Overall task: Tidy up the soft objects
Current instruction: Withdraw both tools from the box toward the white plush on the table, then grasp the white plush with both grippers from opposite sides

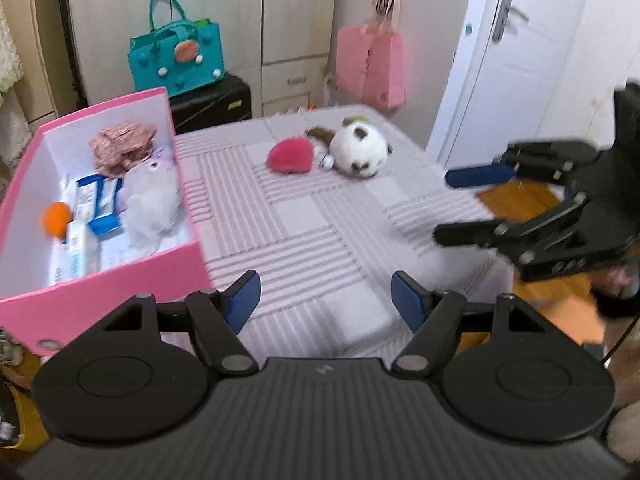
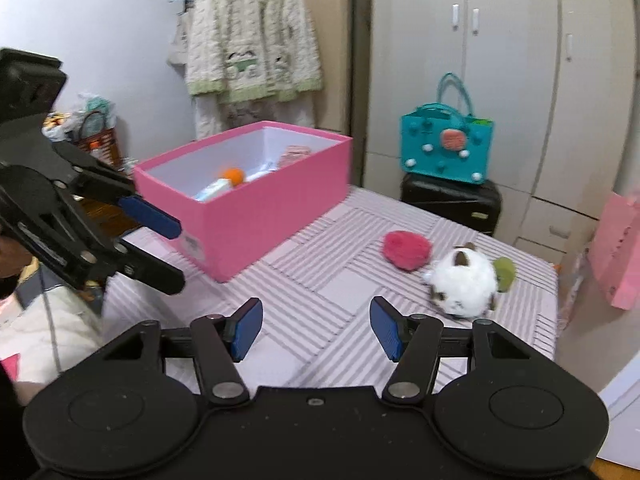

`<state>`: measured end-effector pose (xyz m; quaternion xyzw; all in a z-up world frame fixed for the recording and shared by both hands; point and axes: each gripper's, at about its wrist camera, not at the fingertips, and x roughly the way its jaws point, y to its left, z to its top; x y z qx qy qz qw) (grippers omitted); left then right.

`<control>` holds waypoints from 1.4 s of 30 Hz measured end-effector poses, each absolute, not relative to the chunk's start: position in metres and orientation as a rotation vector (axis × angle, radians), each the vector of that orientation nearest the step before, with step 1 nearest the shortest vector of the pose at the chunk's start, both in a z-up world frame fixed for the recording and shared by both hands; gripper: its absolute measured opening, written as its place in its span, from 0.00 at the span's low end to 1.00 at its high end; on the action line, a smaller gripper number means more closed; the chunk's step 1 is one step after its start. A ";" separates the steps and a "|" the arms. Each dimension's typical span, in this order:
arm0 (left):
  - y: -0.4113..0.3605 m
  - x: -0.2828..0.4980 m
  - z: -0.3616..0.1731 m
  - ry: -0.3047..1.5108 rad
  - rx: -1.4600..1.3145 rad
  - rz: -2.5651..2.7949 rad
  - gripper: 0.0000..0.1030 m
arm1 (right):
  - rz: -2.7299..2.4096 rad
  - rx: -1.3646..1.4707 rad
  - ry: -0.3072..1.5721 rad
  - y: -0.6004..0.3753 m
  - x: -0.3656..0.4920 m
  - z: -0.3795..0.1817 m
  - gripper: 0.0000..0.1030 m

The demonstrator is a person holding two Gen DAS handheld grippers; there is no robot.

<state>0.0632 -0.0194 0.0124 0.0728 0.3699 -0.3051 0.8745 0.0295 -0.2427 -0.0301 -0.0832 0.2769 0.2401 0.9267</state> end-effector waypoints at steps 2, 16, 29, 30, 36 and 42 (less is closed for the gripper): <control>-0.026 0.073 0.007 0.785 0.109 -0.663 0.71 | 0.473 -0.172 0.556 -0.249 0.035 -0.039 0.64; -0.080 0.118 -0.010 0.724 -0.018 -0.663 0.71 | 0.341 -0.058 0.508 -0.282 0.082 -0.081 0.73; -0.139 0.169 -0.026 0.641 0.014 -0.636 0.71 | 0.161 -0.008 0.479 -0.299 0.138 -0.107 0.91; -0.144 0.172 -0.028 0.631 0.026 -0.628 0.71 | 0.164 -0.015 0.483 -0.298 0.140 -0.106 0.91; -0.159 0.196 -0.036 0.665 -0.024 -0.646 0.77 | 0.177 0.011 0.512 -0.301 0.157 -0.112 0.91; -0.167 0.210 -0.045 0.666 -0.049 -0.610 0.82 | 0.186 -0.020 0.491 -0.303 0.170 -0.116 0.91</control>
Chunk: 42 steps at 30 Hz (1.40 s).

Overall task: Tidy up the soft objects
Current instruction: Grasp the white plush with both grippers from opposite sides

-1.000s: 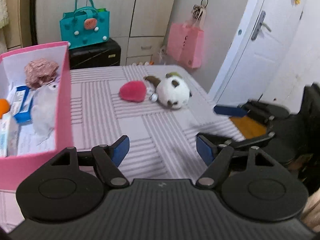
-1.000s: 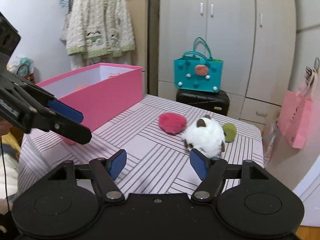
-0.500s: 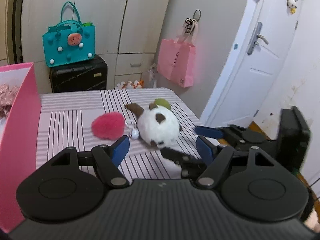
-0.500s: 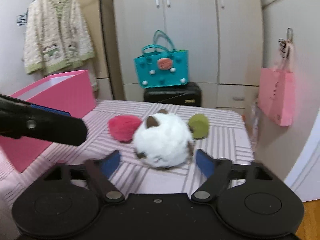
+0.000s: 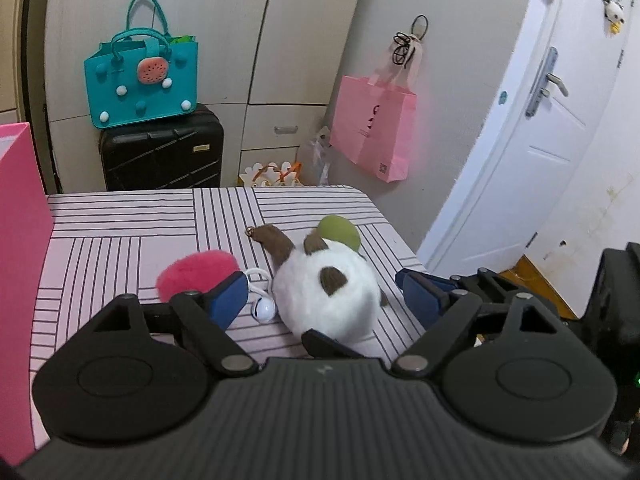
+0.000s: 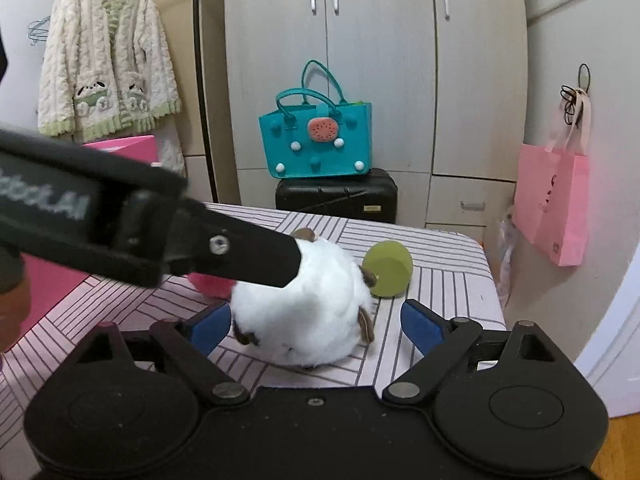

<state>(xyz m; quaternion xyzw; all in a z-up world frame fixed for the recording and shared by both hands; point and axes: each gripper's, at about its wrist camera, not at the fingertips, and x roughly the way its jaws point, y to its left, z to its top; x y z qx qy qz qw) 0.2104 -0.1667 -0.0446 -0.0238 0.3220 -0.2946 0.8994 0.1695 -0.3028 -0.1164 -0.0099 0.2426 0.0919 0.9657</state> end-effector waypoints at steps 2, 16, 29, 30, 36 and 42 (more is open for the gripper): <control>-0.170 0.215 -0.048 0.674 -0.050 -0.613 0.83 | 0.210 -0.026 0.511 -0.303 0.173 -0.118 0.91; -0.177 0.231 -0.066 0.731 -0.079 -0.616 0.55 | 0.202 0.085 0.581 -0.305 0.185 -0.128 0.87; -0.172 0.221 -0.072 0.774 -0.162 -0.640 0.48 | 0.167 0.129 0.526 -0.301 0.166 -0.123 0.67; -0.171 0.221 -0.073 0.777 -0.168 -0.641 0.48 | 0.163 0.128 0.524 -0.300 0.164 -0.123 0.67; -0.167 0.214 -0.072 0.749 -0.165 -0.636 0.47 | 0.110 0.217 0.508 -0.296 0.156 -0.123 0.67; -0.158 0.204 -0.070 0.778 -0.179 -0.665 0.46 | 0.102 0.213 0.504 -0.288 0.140 -0.123 0.67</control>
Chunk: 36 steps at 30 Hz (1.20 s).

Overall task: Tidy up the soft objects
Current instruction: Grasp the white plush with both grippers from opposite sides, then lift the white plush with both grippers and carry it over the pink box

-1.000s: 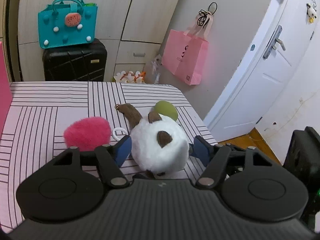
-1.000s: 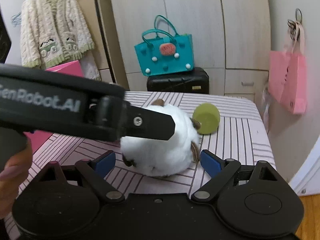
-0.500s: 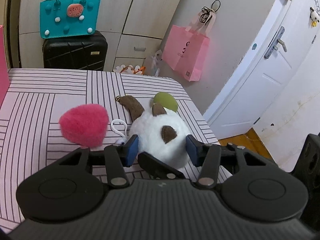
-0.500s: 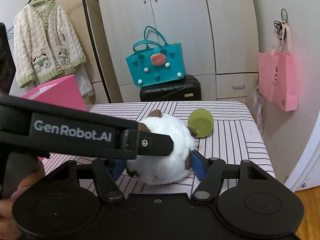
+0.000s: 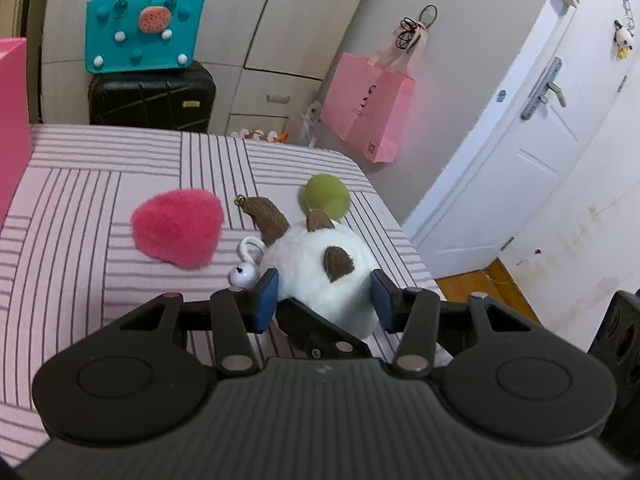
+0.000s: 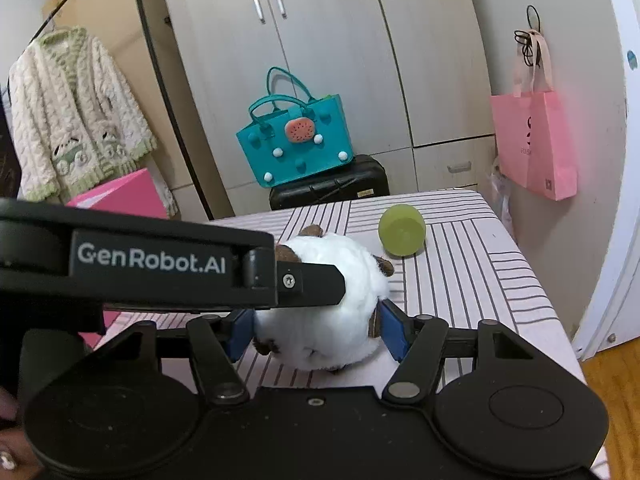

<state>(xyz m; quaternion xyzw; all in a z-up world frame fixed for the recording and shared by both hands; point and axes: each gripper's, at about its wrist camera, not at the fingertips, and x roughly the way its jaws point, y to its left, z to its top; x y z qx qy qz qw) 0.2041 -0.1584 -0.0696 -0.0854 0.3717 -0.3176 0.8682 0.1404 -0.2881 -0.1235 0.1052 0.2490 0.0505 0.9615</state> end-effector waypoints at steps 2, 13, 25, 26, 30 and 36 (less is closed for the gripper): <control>-0.156 0.198 -0.067 0.786 -0.194 -0.692 0.46 | 0.084 0.172 0.511 -0.284 0.131 -0.117 0.67; -0.136 0.162 -0.050 0.849 -0.131 -0.741 0.46 | 0.182 0.133 0.533 -0.274 0.097 -0.101 0.67; -0.116 0.140 -0.038 0.909 -0.094 -0.738 0.47 | 0.287 0.073 0.605 -0.258 0.086 -0.084 0.67; -0.114 0.138 -0.036 0.914 -0.095 -0.741 0.47 | 0.295 0.052 0.600 -0.255 0.082 -0.082 0.67; -0.104 0.125 -0.028 0.931 -0.086 -0.741 0.47 | 0.330 -0.003 0.593 -0.244 0.066 -0.074 0.68; -0.079 0.105 -0.011 0.942 -0.085 -0.731 0.48 | 0.410 -0.046 0.576 -0.226 0.050 -0.060 0.68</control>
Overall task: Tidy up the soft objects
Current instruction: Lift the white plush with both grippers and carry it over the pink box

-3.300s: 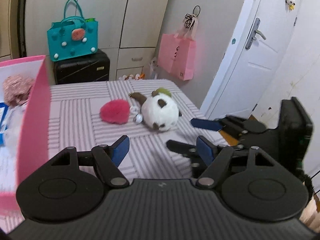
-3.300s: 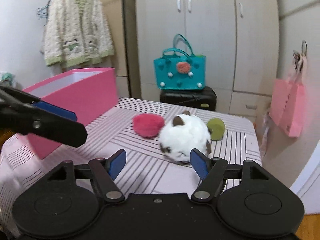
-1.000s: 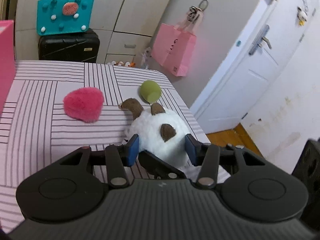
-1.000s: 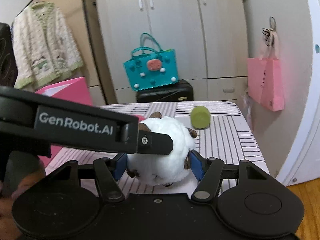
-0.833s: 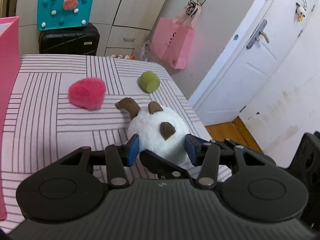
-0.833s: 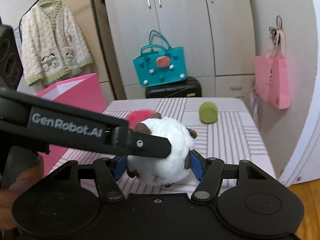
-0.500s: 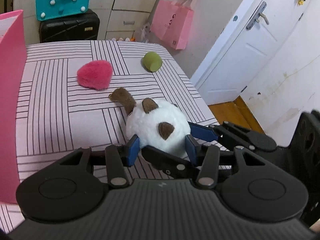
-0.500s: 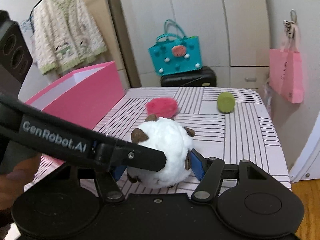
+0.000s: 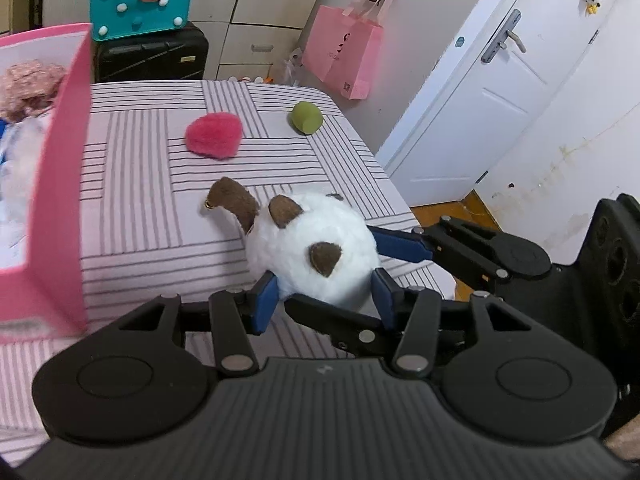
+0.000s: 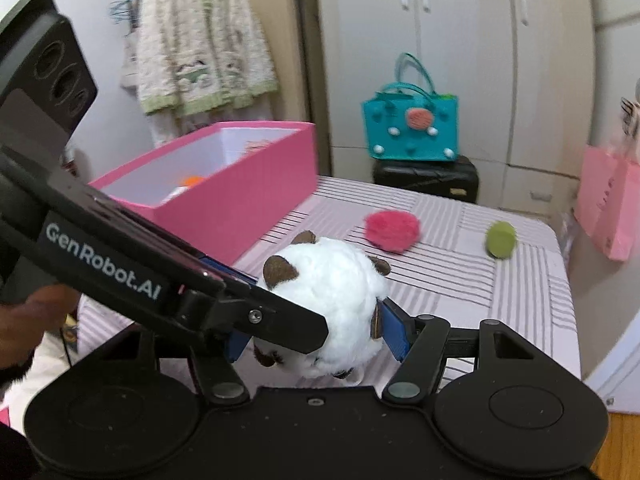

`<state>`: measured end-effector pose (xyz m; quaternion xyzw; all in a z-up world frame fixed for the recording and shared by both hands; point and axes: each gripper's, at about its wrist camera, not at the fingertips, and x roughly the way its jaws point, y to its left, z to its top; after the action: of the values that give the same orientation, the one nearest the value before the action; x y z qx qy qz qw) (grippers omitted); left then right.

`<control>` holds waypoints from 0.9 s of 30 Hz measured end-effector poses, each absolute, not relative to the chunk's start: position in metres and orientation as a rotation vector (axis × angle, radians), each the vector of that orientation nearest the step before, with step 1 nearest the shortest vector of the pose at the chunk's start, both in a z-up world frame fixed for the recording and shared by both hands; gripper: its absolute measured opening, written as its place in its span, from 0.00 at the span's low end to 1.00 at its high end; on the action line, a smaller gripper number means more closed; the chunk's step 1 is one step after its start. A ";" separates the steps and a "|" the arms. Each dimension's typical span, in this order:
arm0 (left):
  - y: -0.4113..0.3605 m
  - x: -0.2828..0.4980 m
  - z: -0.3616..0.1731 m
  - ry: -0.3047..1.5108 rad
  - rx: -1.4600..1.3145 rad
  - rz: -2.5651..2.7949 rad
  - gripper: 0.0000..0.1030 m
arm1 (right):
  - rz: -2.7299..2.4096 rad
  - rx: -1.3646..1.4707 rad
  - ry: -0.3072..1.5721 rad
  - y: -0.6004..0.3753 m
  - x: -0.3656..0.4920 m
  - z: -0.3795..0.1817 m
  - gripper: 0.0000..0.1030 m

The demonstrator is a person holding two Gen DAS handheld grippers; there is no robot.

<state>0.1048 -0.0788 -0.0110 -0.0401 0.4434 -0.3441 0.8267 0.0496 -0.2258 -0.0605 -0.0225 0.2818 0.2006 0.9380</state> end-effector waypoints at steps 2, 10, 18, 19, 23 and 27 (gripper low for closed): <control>-0.070 0.099 -0.004 0.948 -0.078 -0.727 0.49 | 0.441 -0.058 0.567 -0.217 0.044 -0.055 0.68; -0.032 0.079 0.020 0.979 -0.066 -0.674 0.48 | 0.555 -0.097 0.555 -0.183 0.029 -0.037 0.69; 0.005 0.065 0.033 0.990 -0.111 -0.611 0.50 | 0.666 -0.115 0.602 -0.153 0.030 -0.019 0.69; 0.007 0.063 0.036 0.985 -0.106 -0.603 0.50 | 0.676 -0.127 0.603 -0.150 0.030 -0.016 0.69; 0.020 0.057 0.048 0.937 -0.114 -0.583 0.50 | 0.710 -0.168 0.578 -0.138 0.030 -0.004 0.69; 0.033 0.054 0.062 0.856 -0.122 -0.579 0.50 | 0.708 -0.201 0.496 -0.129 0.028 0.010 0.69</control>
<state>0.0538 0.0332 0.0621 -0.0584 0.4089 -0.2767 0.8677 0.0279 -0.1290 0.0096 -0.0974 0.2398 0.3423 0.9032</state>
